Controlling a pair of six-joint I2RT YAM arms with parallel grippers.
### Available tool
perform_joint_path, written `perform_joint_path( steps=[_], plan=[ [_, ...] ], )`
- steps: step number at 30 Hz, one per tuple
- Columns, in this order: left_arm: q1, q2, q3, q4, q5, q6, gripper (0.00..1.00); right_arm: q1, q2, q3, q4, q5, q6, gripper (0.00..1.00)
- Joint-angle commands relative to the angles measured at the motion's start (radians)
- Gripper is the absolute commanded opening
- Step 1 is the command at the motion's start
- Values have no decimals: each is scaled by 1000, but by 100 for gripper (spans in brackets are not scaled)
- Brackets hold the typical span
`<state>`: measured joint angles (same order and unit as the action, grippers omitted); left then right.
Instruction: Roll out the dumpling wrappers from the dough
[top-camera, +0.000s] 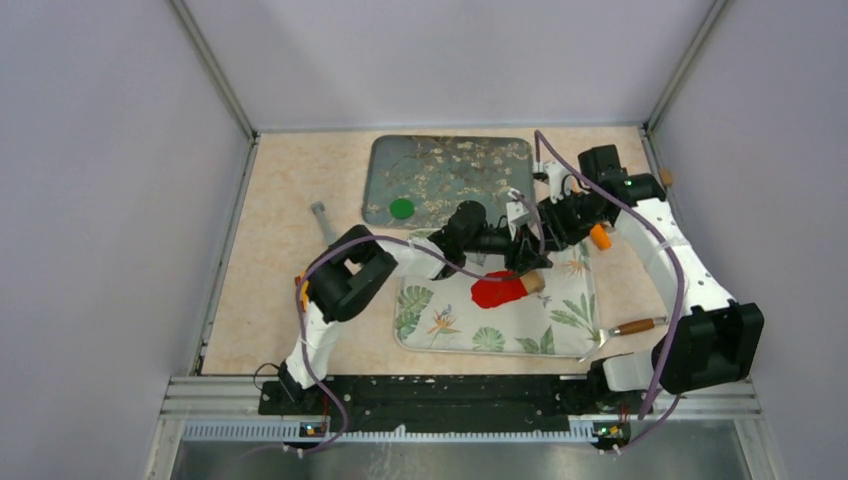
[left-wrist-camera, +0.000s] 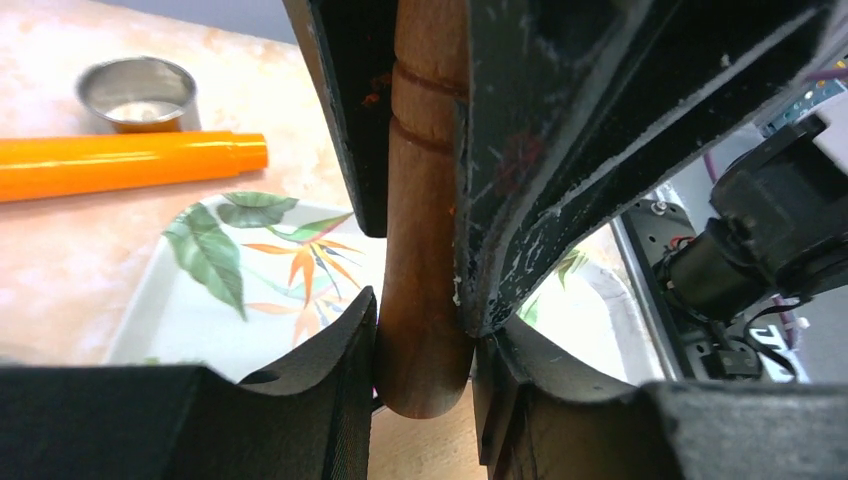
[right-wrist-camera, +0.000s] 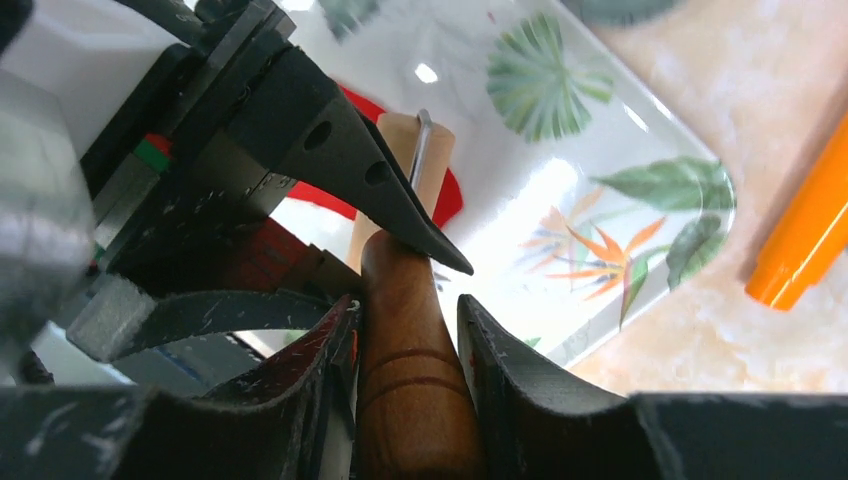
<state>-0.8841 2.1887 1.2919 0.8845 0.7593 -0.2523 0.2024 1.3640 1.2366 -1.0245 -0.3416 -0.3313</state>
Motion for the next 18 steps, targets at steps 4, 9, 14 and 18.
perform_joint_path(
  steps=[4, 9, 14, 18],
  plan=[
    [117, -339, -104, -315, -118, 39, 0, 22, 7, 222, -43, -322, 58, 0],
    [199, -515, -201, -508, -101, 175, 0, 52, 77, 217, 71, -442, 135, 1],
    [282, -693, -279, -773, -92, 339, 0, 78, 206, 281, 197, -597, 277, 62],
    [299, -811, -277, -1180, -160, 471, 0, 71, 274, 409, 177, -649, 255, 88]
  ],
)
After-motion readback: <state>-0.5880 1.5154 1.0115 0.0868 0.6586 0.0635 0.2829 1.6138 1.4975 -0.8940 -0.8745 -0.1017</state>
